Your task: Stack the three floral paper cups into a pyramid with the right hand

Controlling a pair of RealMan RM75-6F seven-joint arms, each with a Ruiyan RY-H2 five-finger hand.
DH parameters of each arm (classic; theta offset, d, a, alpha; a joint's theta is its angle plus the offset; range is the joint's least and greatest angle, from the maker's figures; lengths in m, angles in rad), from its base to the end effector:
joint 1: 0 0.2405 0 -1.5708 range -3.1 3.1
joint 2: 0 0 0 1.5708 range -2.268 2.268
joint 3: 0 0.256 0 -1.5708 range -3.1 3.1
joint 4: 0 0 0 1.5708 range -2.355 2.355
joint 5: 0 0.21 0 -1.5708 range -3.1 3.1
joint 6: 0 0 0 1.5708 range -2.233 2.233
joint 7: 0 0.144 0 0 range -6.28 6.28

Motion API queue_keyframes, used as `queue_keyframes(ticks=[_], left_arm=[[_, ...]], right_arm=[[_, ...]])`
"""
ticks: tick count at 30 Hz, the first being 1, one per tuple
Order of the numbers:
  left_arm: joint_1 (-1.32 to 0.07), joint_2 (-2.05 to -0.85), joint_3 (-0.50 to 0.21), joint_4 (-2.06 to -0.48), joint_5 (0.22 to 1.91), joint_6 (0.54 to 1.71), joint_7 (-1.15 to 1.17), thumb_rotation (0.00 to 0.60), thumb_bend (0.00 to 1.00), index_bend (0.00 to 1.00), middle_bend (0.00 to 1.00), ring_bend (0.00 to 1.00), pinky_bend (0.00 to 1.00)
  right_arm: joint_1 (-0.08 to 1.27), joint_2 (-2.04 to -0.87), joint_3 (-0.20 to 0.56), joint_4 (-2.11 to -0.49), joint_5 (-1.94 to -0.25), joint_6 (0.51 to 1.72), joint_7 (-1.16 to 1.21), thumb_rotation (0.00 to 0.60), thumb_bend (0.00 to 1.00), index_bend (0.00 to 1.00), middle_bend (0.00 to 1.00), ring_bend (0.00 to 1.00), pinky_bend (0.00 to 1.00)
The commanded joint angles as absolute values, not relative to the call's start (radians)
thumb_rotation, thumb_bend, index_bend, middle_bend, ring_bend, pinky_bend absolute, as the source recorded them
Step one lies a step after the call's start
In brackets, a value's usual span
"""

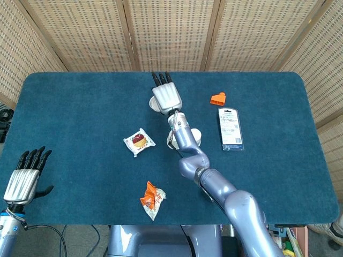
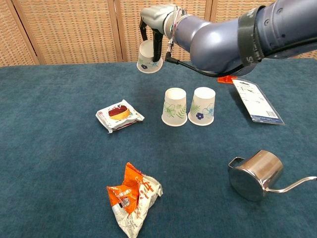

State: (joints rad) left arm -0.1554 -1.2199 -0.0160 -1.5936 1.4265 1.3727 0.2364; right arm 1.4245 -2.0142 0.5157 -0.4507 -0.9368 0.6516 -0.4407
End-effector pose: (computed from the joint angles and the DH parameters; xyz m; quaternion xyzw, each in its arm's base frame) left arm -0.3094 0.1937 0.1115 -0.6497 -0.3756 -0.3083 0.5847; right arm 0.0346 -0.5054 -0.0474 0.7252 -0.2479 0.3848 0.5144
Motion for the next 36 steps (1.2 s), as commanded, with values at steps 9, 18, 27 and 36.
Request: queue_keyframes(ticks=[9, 18, 27, 36], left_arm=[[-0.137, -1.196, 0.000, -1.619, 1.486, 1.423, 0.211, 0.600, 0.20, 0.00, 0.00, 0.00, 0.00], [-0.132, -1.190, 0.010, -1.632, 1.511, 1.432, 0.214, 0.600, 0.20, 0.00, 0.00, 0.00, 0.00], [-0.125, -1.194, 0.019, -1.648, 1.538, 1.447, 0.240, 0.600, 0.20, 0.00, 0.00, 0.00, 0.00], [-0.124, -1.198, 0.020, -1.653, 1.540, 1.442, 0.256, 0.600, 0.20, 0.00, 0.00, 0.00, 0.00]], right_arm=[[1.185, -1.553, 0.533, -1.430, -0.506, 1.027, -1.025, 0.600, 0.04, 0.56, 0.08, 0.00, 0.00], [1.134, -1.419, 0.470, -1.700, -0.450, 1.128, -1.044, 0.600, 0.04, 0.56, 0.08, 0.00, 0.00], [1.103, -1.398, 0.392, -1.728, -0.469, 1.137, -0.973, 0.600, 0.04, 0.56, 0.08, 0.00, 0.00], [1.101, -1.424, 0.355, -1.671, -0.440, 1.095, -0.902, 0.600, 0.04, 0.56, 0.07, 0.00, 0.00]])
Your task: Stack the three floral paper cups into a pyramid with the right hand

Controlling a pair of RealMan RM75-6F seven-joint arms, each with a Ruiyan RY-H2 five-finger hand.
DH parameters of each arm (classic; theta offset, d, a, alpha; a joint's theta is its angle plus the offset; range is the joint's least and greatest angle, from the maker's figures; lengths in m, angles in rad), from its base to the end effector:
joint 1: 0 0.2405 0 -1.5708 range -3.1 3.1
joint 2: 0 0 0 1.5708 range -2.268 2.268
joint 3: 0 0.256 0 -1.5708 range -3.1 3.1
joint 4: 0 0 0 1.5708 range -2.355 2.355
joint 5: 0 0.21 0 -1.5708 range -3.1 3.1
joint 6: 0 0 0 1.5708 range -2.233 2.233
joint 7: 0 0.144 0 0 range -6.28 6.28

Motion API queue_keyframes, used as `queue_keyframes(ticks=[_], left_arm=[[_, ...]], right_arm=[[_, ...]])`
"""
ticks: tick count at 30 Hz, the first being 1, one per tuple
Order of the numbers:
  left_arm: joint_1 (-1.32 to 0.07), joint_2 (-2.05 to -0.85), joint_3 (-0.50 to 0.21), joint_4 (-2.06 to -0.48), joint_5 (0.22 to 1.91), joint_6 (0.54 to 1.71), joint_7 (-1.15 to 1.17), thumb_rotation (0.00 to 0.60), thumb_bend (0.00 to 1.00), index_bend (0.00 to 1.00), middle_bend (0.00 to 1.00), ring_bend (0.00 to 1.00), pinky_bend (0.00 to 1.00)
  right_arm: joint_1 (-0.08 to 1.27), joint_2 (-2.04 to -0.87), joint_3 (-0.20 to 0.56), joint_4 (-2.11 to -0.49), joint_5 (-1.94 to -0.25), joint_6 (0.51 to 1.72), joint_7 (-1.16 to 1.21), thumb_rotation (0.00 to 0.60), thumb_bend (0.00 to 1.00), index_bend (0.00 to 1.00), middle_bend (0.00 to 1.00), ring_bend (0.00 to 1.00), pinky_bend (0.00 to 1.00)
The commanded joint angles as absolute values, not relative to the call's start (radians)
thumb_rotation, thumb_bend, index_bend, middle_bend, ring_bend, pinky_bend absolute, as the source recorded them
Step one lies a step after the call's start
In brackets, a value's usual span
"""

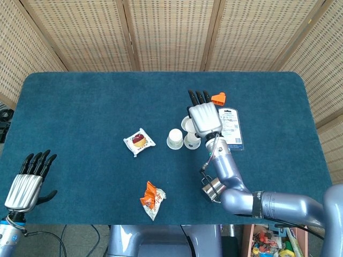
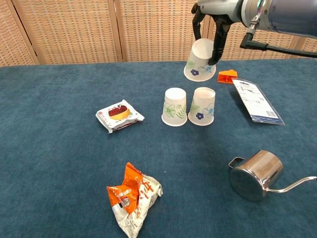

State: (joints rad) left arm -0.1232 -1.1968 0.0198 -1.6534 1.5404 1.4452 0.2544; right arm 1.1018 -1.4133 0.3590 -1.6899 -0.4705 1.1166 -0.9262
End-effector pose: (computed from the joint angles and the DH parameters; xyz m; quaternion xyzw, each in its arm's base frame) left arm -0.2897 0.1752 0.1143 -0.6646 -0.3509 -0.3370 0.5671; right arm -0.0301 -0.4023 0.0504 0.7245 -0.3026 0.3238 0.5279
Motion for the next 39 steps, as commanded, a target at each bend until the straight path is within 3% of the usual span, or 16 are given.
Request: queue_keyframes(ticks=[1, 23, 39], left_arm=[[-0.124, -1.199, 0.019, -1.652, 1.538, 1.441, 0.257, 0.600, 0.20, 0.00, 0.00, 0.00, 0.00], [-0.122, -1.204, 0.018, -1.654, 1.543, 1.441, 0.270, 0.600, 0.20, 0.00, 0.00, 0.00, 0.00], [-0.123, -1.210, 0.014, -1.651, 1.532, 1.431, 0.283, 0.600, 0.20, 0.00, 0.00, 0.00, 0.00]], right_arm=[[1.104, -1.426, 0.353, -1.664, -0.429, 1.087, -0.897, 0.600, 0.04, 0.56, 0.07, 0.00, 0.00], [1.196, -1.368, 0.343, -1.688, -0.220, 1.008, -0.905, 0.600, 0.04, 0.56, 0.06, 0.00, 0.00], [1.263, -1.391, 0.300, -1.593, -0.148, 0.951, -0.894, 0.600, 0.04, 0.56, 0.05, 0.00, 0.00]])
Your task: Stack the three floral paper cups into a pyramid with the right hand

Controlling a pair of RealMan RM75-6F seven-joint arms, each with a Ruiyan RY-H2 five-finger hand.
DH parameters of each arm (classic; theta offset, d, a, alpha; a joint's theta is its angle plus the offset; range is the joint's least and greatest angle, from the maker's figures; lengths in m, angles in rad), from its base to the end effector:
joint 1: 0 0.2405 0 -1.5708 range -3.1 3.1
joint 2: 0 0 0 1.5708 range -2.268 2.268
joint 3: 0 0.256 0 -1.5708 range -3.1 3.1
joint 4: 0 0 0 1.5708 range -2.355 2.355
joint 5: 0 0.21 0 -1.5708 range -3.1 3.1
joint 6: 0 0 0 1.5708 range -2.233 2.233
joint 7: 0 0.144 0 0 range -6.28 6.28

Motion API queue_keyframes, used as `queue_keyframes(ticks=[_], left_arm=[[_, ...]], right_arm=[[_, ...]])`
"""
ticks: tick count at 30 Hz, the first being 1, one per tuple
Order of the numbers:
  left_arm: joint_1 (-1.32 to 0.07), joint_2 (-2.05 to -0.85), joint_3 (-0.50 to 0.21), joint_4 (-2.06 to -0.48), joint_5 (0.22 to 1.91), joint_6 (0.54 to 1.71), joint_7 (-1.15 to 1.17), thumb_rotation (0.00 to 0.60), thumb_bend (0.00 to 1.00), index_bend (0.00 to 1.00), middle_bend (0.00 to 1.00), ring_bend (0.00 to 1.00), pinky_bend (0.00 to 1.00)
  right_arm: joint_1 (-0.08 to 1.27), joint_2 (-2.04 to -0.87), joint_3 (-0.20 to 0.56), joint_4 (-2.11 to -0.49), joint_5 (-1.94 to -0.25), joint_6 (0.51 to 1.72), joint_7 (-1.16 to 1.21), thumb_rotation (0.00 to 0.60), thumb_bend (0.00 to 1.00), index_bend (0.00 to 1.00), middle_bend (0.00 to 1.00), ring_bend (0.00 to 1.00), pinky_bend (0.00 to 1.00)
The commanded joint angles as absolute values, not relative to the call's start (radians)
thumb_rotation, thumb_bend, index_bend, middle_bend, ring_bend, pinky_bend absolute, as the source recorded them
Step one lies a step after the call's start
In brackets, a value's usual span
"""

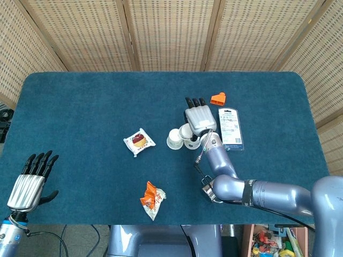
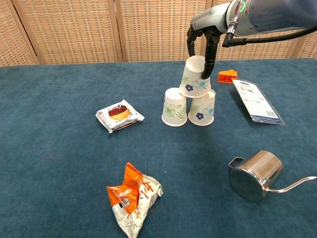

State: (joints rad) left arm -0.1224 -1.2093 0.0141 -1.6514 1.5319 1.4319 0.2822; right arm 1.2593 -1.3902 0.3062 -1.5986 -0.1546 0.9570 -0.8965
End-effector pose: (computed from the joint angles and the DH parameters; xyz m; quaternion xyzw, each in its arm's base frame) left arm -0.2899 0.1760 0.1098 -0.6677 -0.3491 -0.3284 0.5696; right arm -0.0236 -0.4209 0.0336 0.7390 -0.3803 0.2640 0.4894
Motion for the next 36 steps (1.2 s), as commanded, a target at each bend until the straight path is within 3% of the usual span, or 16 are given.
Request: queue_keyframes(ticks=[1, 6, 16, 29, 32, 36], left_arm=[[-0.123, -1.211, 0.014, -1.651, 1.532, 1.431, 0.284, 0.600, 0.20, 0.00, 0.00, 0.00, 0.00], [-0.123, -1.212, 0.015, -1.653, 1.534, 1.431, 0.287, 0.600, 0.20, 0.00, 0.00, 0.00, 0.00], [-0.121, -1.211, 0.014, -1.653, 1.535, 1.434, 0.284, 0.600, 0.20, 0.00, 0.00, 0.00, 0.00], [-0.120, -1.208, 0.011, -1.650, 1.531, 1.434, 0.273, 0.600, 0.20, 0.00, 0.00, 0.00, 0.00], [-0.117, -1.204, 0.011, -1.651, 1.533, 1.442, 0.265, 0.600, 0.20, 0.00, 0.00, 0.00, 0.00], [-0.114, -1.200, 0.011, -1.652, 1.536, 1.448, 0.259, 0.600, 0.20, 0.00, 0.00, 0.00, 0.00]], right_arm=[[1.265, -1.390, 0.297, -1.590, -0.144, 0.948, -0.893, 0.600, 0.04, 0.56, 0.04, 0.00, 0.00], [1.270, -1.388, 0.285, -1.578, -0.134, 0.936, -0.883, 0.600, 0.04, 0.54, 0.01, 0.00, 0.00], [1.279, -1.372, 0.270, -1.592, -0.146, 0.925, -0.856, 0.600, 0.04, 0.31, 0.00, 0.00, 0.00], [1.288, -1.278, 0.267, -1.708, -0.162, 1.016, -0.865, 0.600, 0.04, 0.24, 0.00, 0.00, 0.00], [1.250, -1.208, 0.258, -1.782, -0.220, 1.075, -0.843, 0.600, 0.04, 0.24, 0.00, 0.00, 0.00], [1.126, -1.119, 0.207, -1.897, -0.433, 1.179, -0.747, 0.600, 0.04, 0.23, 0.00, 0.00, 0.00]])
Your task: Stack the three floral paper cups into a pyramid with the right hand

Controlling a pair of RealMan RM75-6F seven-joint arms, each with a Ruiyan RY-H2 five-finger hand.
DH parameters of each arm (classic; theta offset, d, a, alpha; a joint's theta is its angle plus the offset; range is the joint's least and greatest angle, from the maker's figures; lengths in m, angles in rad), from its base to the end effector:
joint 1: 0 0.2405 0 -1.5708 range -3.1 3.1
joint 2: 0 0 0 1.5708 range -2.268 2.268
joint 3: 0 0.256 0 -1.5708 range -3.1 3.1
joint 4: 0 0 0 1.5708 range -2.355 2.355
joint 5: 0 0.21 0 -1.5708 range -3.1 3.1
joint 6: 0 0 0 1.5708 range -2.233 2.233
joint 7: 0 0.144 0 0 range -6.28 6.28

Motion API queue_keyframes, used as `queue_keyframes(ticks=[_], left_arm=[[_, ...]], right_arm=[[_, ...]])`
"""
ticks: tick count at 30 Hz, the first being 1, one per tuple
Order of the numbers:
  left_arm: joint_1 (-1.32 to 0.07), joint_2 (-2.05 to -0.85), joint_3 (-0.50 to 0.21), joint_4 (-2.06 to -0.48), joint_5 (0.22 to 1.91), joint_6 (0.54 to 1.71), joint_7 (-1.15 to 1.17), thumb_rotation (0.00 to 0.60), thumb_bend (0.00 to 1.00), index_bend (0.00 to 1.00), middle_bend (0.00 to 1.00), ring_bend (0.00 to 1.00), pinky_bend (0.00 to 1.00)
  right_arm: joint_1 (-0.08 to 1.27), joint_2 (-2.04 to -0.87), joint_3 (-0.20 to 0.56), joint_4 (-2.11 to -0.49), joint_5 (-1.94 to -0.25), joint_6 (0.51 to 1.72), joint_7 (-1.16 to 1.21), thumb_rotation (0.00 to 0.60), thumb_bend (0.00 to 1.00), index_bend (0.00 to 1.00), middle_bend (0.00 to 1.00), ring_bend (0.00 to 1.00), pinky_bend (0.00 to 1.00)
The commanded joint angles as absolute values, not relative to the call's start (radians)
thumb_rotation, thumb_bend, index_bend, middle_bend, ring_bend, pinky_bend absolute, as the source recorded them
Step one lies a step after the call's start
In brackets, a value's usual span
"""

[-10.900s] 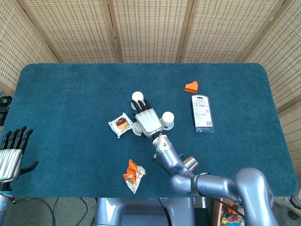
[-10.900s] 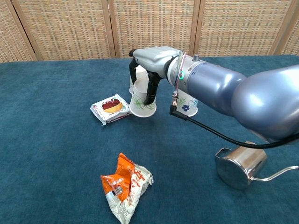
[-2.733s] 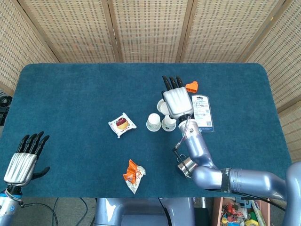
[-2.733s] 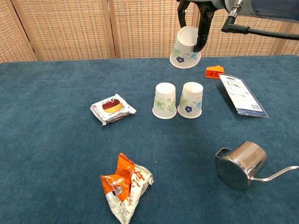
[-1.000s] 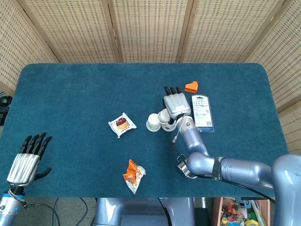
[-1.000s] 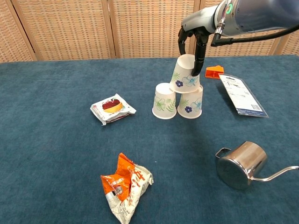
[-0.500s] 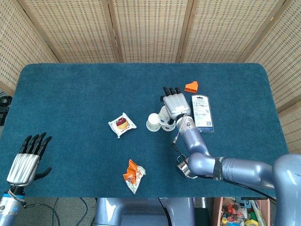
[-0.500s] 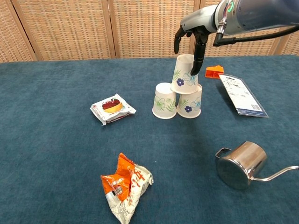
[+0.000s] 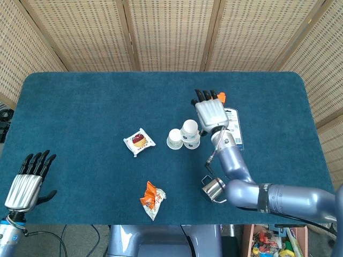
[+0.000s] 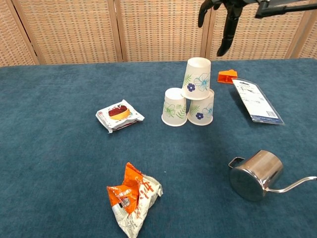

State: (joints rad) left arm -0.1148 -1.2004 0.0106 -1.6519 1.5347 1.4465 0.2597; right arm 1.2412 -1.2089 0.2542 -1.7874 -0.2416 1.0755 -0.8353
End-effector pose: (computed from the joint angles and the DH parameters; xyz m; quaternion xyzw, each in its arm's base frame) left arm -0.2910 0.1749 0.1149 -0.6600 -0.3515 -0.3357 0.5728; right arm -0.0292 -0.4079 0.0895 0.7240 -0.3386 0.2878 0.5276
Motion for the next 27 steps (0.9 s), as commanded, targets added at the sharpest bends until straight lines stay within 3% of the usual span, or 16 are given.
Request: queue_keyframes(ticks=[1, 7, 10, 14, 27], left_arm=[[-0.114, -1.200, 0.011, -1.653, 1.536, 1.448, 0.259, 0.600, 0.20, 0.00, 0.00, 0.00, 0.00], [-0.114, -1.204, 0.012, -1.657, 1.536, 1.445, 0.274, 0.600, 0.20, 0.00, 0.00, 0.00, 0.00], [-0.110, -1.210, 0.011, -1.660, 1.541, 1.457, 0.286, 0.600, 0.20, 0.00, 0.00, 0.00, 0.00], [-0.105, -1.219, 0.008, -1.664, 1.539, 1.467, 0.304, 0.600, 0.20, 0.00, 0.00, 0.00, 0.00], [-0.099, -1.226, 0.002, -1.663, 1.530, 1.475, 0.320, 0.600, 0.20, 0.00, 0.00, 0.00, 0.00]], right_arm=[[1.090, -1.106, 0.189, -1.916, -0.498, 1.205, -0.718, 0.600, 0.04, 0.22, 0.00, 0.00, 0.00], [0.886, -1.095, 0.063, -1.942, -0.841, 1.354, -0.551, 0.600, 0.04, 0.10, 0.00, 0.00, 0.00], [0.751, -1.122, -0.041, -1.909, -1.030, 1.443, -0.465, 0.600, 0.04, 0.07, 0.00, 0.00, 0.00], [0.636, -1.175, -0.112, -1.823, -1.193, 1.524, -0.399, 0.600, 0.04, 0.03, 0.00, 0.00, 0.00], [0.436, -1.274, -0.139, -1.654, -1.316, 1.591, -0.310, 0.600, 0.04, 0.00, 0.00, 0.00, 0.00]])
